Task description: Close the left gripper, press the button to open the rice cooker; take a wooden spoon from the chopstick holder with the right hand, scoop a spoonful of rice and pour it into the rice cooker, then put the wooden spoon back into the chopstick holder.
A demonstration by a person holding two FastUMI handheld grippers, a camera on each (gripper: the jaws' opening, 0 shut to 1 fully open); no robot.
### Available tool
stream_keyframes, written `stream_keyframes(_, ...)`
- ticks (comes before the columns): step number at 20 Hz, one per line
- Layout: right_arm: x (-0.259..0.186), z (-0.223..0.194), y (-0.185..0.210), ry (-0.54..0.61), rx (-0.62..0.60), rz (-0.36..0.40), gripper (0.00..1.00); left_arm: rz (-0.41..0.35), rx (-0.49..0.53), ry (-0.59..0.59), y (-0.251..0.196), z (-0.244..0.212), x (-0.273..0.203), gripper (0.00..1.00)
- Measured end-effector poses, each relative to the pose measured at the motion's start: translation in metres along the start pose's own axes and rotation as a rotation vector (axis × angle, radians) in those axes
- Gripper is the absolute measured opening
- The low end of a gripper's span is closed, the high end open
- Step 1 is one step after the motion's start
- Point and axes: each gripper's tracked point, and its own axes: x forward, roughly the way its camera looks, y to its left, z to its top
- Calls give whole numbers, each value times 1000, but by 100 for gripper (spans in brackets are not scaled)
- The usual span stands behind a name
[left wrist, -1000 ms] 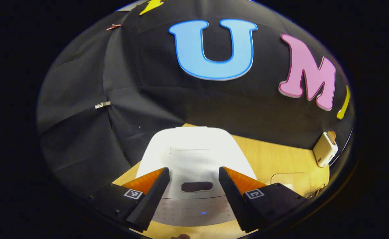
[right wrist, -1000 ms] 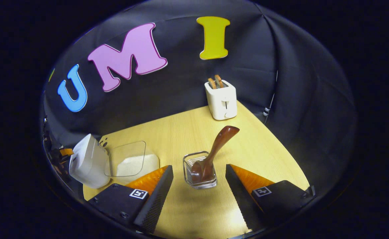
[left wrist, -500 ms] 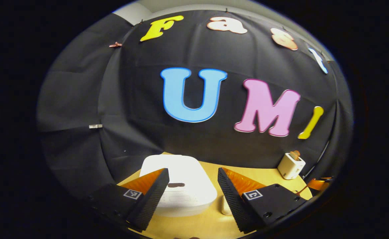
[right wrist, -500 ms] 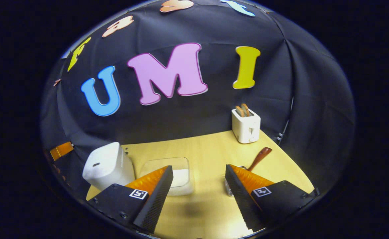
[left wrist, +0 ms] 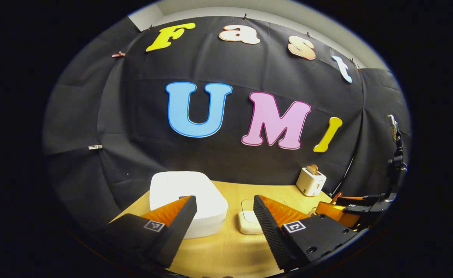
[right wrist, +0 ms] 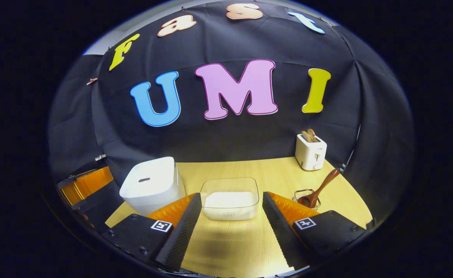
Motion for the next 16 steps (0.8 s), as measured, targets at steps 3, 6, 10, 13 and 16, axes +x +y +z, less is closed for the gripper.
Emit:
stream_keyframes(3, -8, -18, 6, 48, 27, 15, 98, -26, -46, 68, -4, -26, -10, 95)
stream_keyframes(6, -17, -33, 16, 78, 15, 38, 98, -73, -128, 123, -13, -40, -14, 95)
stream_keyframes(10, -18, -30, 16, 70, -4, 41, 98, -71, -115, 143, -12, -47, -13, 96)
stream_keyframes(13, -17, -34, 10, 78, -1, 25, 98, -86, -96, 161, -16, -55, -9, 95)
stream_keyframes(16, -11, -37, -5, 101, 21, -24, 98, -88, -151, 201, -17, -63, -5, 95)
